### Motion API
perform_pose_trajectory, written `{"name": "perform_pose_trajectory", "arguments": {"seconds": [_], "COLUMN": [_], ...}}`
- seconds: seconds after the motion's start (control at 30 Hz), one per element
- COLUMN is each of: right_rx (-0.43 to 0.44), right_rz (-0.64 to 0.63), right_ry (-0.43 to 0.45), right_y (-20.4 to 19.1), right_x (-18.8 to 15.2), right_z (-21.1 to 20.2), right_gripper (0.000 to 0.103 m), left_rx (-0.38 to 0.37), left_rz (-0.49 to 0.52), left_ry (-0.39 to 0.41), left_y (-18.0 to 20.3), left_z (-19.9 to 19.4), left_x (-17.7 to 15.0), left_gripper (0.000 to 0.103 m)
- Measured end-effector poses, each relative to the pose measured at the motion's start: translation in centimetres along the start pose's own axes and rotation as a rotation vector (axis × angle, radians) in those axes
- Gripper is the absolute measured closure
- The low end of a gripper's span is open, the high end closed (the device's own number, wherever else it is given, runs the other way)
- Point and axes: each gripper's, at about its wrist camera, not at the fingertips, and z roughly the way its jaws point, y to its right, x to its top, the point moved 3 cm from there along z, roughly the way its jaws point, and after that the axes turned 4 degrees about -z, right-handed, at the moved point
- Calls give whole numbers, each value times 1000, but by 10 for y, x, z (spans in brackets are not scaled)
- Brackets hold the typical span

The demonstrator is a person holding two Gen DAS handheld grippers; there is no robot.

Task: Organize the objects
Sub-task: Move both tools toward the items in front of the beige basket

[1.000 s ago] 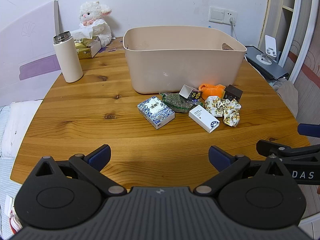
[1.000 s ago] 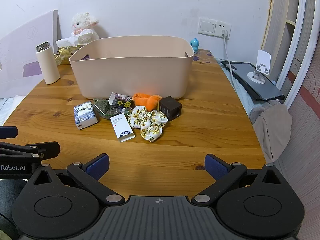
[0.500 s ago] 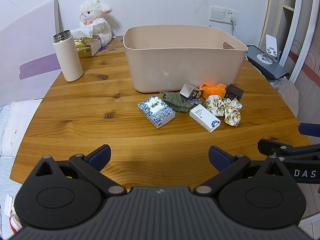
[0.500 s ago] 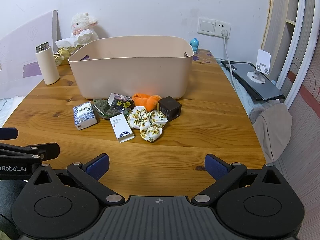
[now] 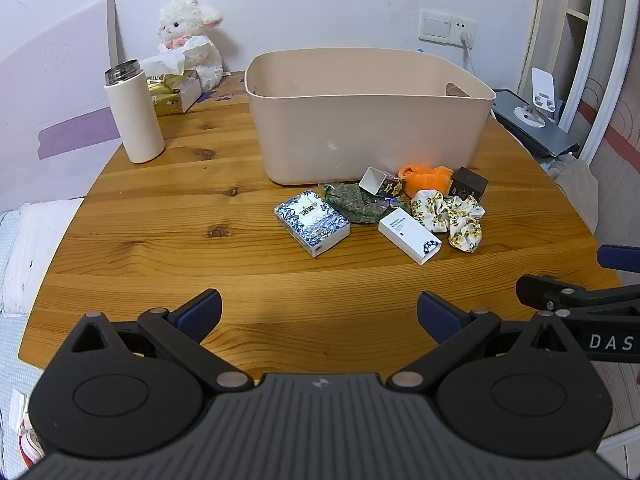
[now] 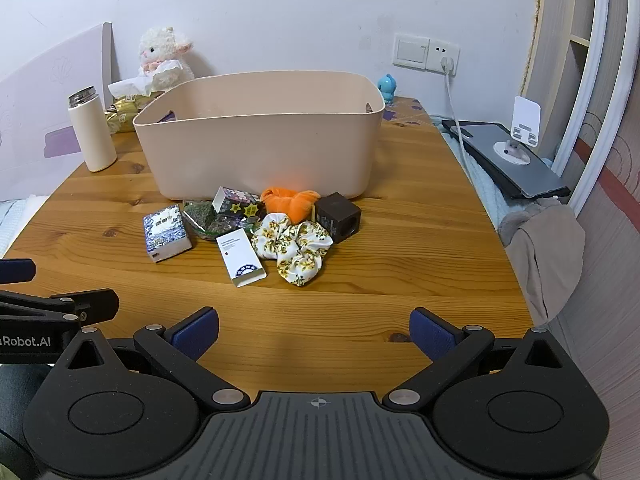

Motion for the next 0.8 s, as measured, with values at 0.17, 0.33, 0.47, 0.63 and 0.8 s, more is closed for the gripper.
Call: {"name": "perform_pose_trajectory", "arguments": {"seconds": [0.17,0.33,0.47,0.63,0.8], "right_rx": [2,7,8,17,23], "right_rz": [5,11,15,28,34], "right_ry": [-1,-3,-1,-9,-24], "right_y": [0,4,7,10,13], "right_x": [0,1,1,1,1], "right_z": [3,9,13,25,40], "right_gripper": [0,0,0,1,2], "left_rx": [5,11,18,36,54], "left_rz": [8,9,4,5,6], "left_ry": [-2,-8,-10,-4,-7], "left_y": [2,3,2,2,2], "left_z": [4,10,16,28,45], "left_x": [-3,1,3,5,10], "left_gripper": [0,0,0,0,0]}}
